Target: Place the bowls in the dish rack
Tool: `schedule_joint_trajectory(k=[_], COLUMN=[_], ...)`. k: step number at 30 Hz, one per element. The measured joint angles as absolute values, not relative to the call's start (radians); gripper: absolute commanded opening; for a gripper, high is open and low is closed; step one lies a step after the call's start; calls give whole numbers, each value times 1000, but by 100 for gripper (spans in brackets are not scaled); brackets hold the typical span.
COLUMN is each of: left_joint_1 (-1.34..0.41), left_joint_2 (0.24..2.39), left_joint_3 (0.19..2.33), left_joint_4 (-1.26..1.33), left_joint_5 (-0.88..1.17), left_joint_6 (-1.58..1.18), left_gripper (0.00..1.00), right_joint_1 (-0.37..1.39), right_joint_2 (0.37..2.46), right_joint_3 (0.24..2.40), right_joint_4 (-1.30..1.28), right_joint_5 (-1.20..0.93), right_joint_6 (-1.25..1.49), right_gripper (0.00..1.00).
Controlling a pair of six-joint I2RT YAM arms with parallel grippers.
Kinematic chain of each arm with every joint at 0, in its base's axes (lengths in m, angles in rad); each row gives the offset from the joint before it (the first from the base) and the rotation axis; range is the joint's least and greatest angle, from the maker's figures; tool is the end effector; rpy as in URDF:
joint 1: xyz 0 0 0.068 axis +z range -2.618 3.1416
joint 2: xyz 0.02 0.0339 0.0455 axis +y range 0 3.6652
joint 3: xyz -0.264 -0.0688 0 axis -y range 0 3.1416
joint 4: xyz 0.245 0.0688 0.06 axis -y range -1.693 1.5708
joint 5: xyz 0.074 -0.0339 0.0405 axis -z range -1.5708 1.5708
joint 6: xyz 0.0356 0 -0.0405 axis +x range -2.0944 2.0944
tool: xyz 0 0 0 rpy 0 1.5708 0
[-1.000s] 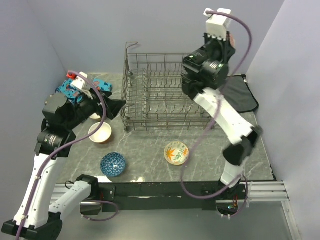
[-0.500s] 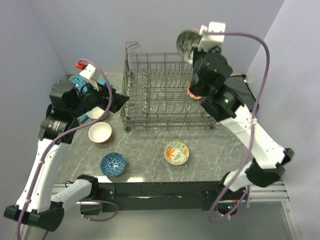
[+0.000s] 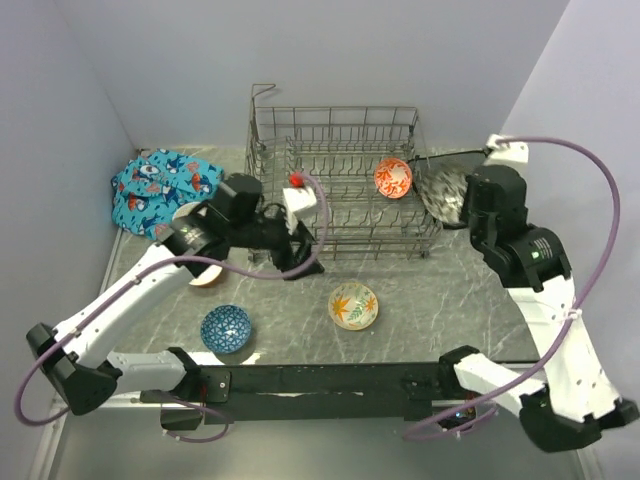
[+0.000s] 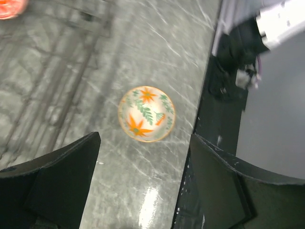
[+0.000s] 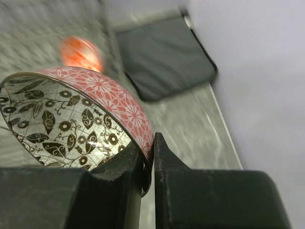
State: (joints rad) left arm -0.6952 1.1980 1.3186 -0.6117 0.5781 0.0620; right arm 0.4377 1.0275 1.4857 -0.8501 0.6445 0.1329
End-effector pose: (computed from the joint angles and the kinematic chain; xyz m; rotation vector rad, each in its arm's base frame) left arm 0.1806 -0.1760 0.3994 1.1173 1.8023 -0.9794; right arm 0.1643 0.0533 0.4625 0.1270 1.8841 -0.2436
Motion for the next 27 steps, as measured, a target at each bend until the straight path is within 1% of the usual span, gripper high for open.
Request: schedule_joint_trajectory(k=[2,4,7,11,15,18,21,22,24,27], left_joint_1=[-754,-793,-836,-928,-1010,-1042,-1056,-1060,-1067,-1092], left_joint_2=[1217,1236,1273,1362,1451,1510,1570,1591,1629,1683], left_joint_3=[1312,1312,1313,1319,1320,1320,1320,1320,1327,1347], left_joint_4=[-612,-608,-602,-585,-548,-516,-488,-479,-475,-471], left_joint_5=[565,553,536,457,355,290,243,227,198,146], left_joint_6=[91,106,125,162,194,226,258,262,259,210], left_gripper=[84,84,84,84,81,76,73,71,70,65], right_joint_1=[330,221,60,-143,-231,-264,-313,-332,-363,-400], right_joint_2=[995,991,1023,1100,1163,1167,1139,1117,1074,1047], right_joint_3=[1434,1400,1368,1309,1266,1216,1143,1110,1061,1048], right_joint_4=[-912,-981,-1043,-1074,-1074,-1059,-1034,-1024,-1018,-1015], right_joint_5=[575,445,250,77,22,-17,-47,-52,-54,-44], right_joint_6=[159,170,174,147,115,91,43,20,-10,-32], right_gripper=[0,0,0,0,0,0,0,0,0,0])
